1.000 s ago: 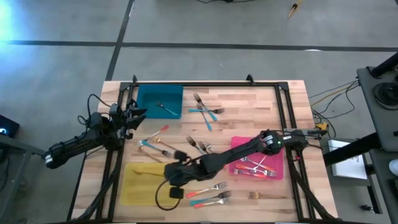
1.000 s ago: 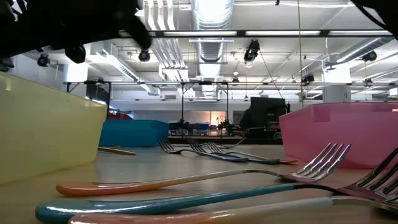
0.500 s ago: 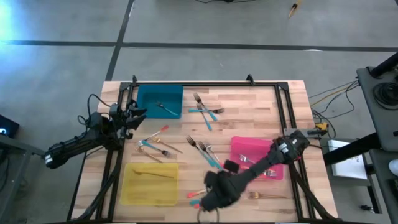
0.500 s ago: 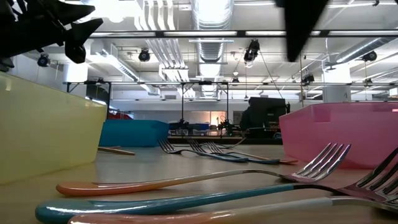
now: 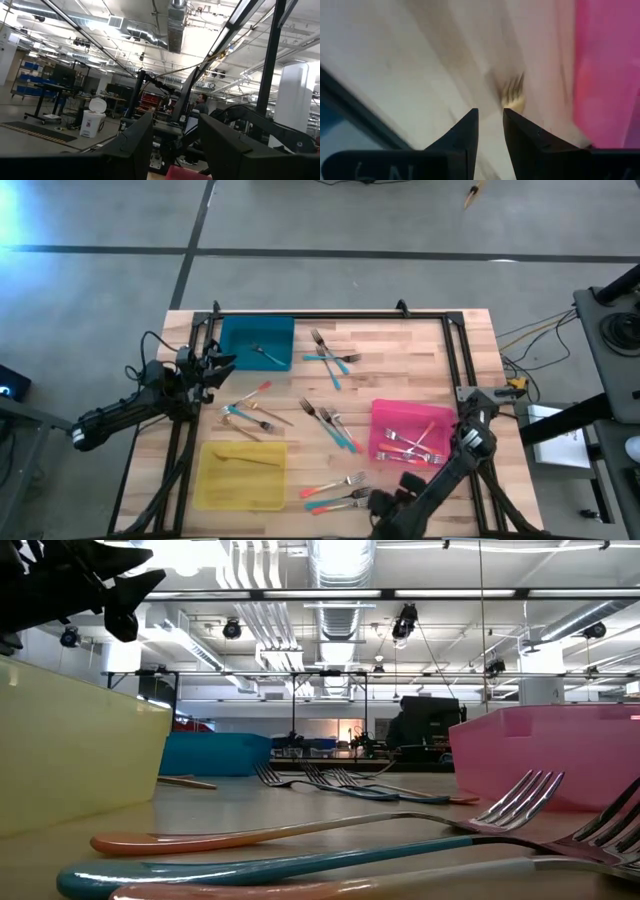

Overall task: Sort silverware by color (type)
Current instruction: Put the gold fork into the yellow bin

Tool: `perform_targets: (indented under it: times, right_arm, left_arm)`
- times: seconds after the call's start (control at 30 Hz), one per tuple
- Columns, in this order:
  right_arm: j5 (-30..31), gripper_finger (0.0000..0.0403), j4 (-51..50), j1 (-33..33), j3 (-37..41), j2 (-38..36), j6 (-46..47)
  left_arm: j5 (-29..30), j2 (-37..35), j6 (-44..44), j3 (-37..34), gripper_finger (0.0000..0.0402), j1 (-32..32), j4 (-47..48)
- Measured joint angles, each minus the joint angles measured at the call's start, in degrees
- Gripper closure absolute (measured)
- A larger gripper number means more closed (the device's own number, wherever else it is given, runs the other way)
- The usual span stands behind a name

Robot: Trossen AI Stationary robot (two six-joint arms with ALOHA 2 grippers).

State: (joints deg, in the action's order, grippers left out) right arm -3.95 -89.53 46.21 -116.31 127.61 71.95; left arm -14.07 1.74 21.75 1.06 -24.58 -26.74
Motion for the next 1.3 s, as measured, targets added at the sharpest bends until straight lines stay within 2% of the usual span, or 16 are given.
perform_targets:
  times: [0.17,0.4,0.63,0.83,0.97,1.13,1.3]
  right_arm:
    - [-0.8,0.0321,0.2,2.2,2.4,-1.4,1.1]
    - [-1.0,0.0321,0.8,5.1,11.5,-6.1,10.2]
    - [-0.9,0.0321,13.1,5.8,21.2,-14.0,13.5]
    - [-0.6,0.0321,17.8,5.8,31.8,-22.4,18.4]
    - [-0.5,0.0321,24.3,5.8,38.3,-27.1,20.2]
    - [-0.8,0.0321,31.3,5.8,44.9,-29.0,21.8]
    - [-0.7,0.0321,33.4,5.7,47.1,-28.9,19.5]
  left_arm:
    - [0.0,0.0,0.0,0.0,0.0260,0.0,0.0]
    - [0.0,0.0,0.0,0.0,0.0260,0.0,0.0]
    - [0.0,0.0,0.0,0.0,0.0260,0.0,0.3]
    - [0.0,0.0,0.0,0.0,0.0260,0.0,0.3]
    - [0.0,0.0,0.0,0.0,0.0260,0.0,0.3]
    - [0.0,0.0,0.0,0.0,0.0260,0.0,0.3]
    - [0.0,0.0,0.0,0.0,0.0260,0.0,0.3]
